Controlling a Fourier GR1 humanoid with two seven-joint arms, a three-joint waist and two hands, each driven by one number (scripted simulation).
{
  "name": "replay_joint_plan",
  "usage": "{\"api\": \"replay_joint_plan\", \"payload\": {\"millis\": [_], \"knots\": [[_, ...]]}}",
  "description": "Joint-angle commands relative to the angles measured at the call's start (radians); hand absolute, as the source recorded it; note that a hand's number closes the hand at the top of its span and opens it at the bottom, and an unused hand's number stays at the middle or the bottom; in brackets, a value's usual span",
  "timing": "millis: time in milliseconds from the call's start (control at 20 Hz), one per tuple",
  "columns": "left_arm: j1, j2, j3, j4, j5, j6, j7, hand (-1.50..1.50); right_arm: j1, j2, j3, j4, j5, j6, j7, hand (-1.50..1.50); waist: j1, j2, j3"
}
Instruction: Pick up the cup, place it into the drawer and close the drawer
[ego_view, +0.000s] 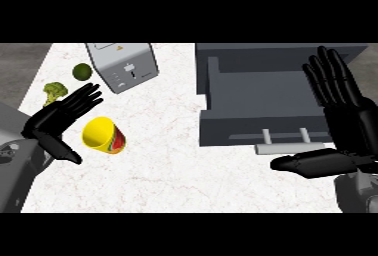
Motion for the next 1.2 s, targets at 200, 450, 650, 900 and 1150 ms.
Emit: {"api": "replay_joint_plan", "payload": {"millis": [200,450,650,900,1150], "knots": [[-0.042,0.021,-0.054,0.209,-0.136,-0.042,-0.283,-1.50,-0.004,-0.016,-0.023,-0.012,-0.040,0.030,0.020,-1.50,-0.016,0.005,-0.001],[-0.053,0.006,-0.086,0.251,-0.171,0.015,-0.372,-1.50,-0.050,-0.004,-0.014,0.015,-0.022,0.011,0.026,-1.50,-0.023,0.013,-0.004],[0.002,-0.032,-0.124,0.286,-0.215,0.100,-0.472,-1.50,-0.052,-0.031,-0.052,0.012,-0.059,0.037,0.023,-1.50,-0.026,0.014,-0.005],[-0.037,-0.060,-0.137,0.336,-0.215,0.105,-0.498,-1.50,-0.050,-0.020,-0.033,-0.002,-0.036,0.020,0.039,-1.50,-0.028,0.011,-0.004],[-0.037,-0.070,-0.160,0.360,-0.235,0.146,-0.556,-1.50,-0.081,-0.016,-0.026,-0.007,-0.038,0.011,0.072,-1.50,-0.032,0.016,-0.006]]}}
